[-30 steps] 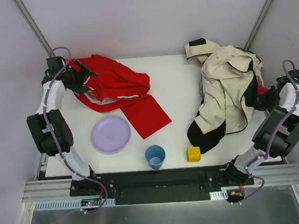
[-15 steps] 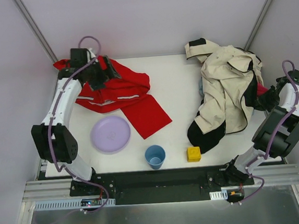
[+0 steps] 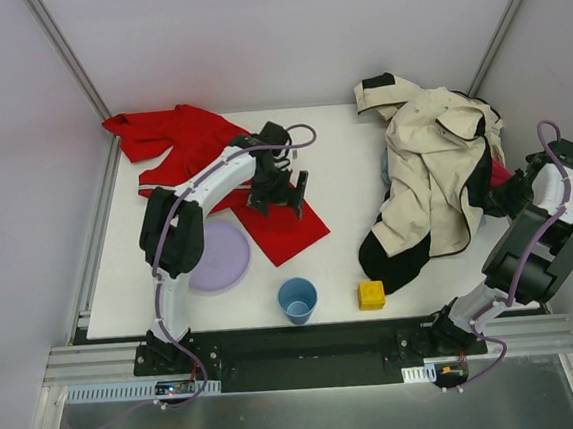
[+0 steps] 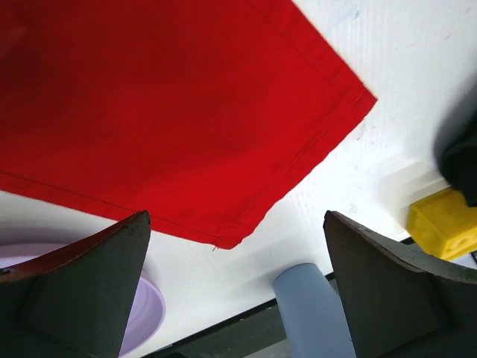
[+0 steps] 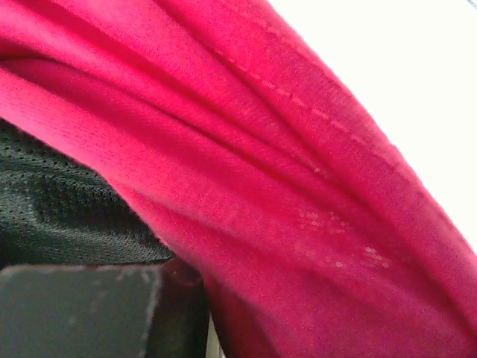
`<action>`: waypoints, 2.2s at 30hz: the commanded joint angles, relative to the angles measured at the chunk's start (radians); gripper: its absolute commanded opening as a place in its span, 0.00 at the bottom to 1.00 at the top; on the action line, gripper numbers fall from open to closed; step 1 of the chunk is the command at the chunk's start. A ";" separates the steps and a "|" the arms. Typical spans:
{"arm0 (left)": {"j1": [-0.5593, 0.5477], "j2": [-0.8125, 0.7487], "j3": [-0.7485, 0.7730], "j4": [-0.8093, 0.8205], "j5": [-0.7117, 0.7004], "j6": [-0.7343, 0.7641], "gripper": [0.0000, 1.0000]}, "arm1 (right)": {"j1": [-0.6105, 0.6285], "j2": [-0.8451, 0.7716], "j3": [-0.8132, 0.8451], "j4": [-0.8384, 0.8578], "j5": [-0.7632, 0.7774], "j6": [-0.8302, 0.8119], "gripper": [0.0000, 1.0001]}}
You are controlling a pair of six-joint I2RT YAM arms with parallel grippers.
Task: Pick out a specific cloth from the pile
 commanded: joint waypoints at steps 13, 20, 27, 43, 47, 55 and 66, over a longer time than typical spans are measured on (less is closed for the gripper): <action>-0.084 0.212 0.021 -0.086 -0.223 0.004 0.85 | -0.007 -0.002 0.029 -0.021 0.006 -0.006 0.15; -0.086 0.287 0.041 -0.084 -0.233 -0.013 0.42 | -0.009 0.018 0.051 -0.026 0.000 -0.008 0.15; -0.084 0.312 0.108 -0.098 -0.247 0.002 0.00 | -0.009 0.027 0.058 -0.029 -0.004 -0.011 0.15; 0.038 0.118 0.574 -0.123 -0.318 -0.057 0.00 | -0.009 0.026 0.070 -0.035 -0.017 -0.008 0.15; 0.143 0.045 0.628 -0.042 -0.296 -0.146 0.00 | -0.009 0.027 0.078 -0.038 -0.020 -0.011 0.15; 0.439 -0.101 0.566 0.101 -0.194 -0.283 0.00 | -0.009 0.018 0.070 -0.036 -0.030 -0.011 0.15; 0.816 -0.110 0.173 0.126 -0.040 -0.415 0.00 | -0.007 0.012 0.060 -0.029 -0.033 -0.006 0.15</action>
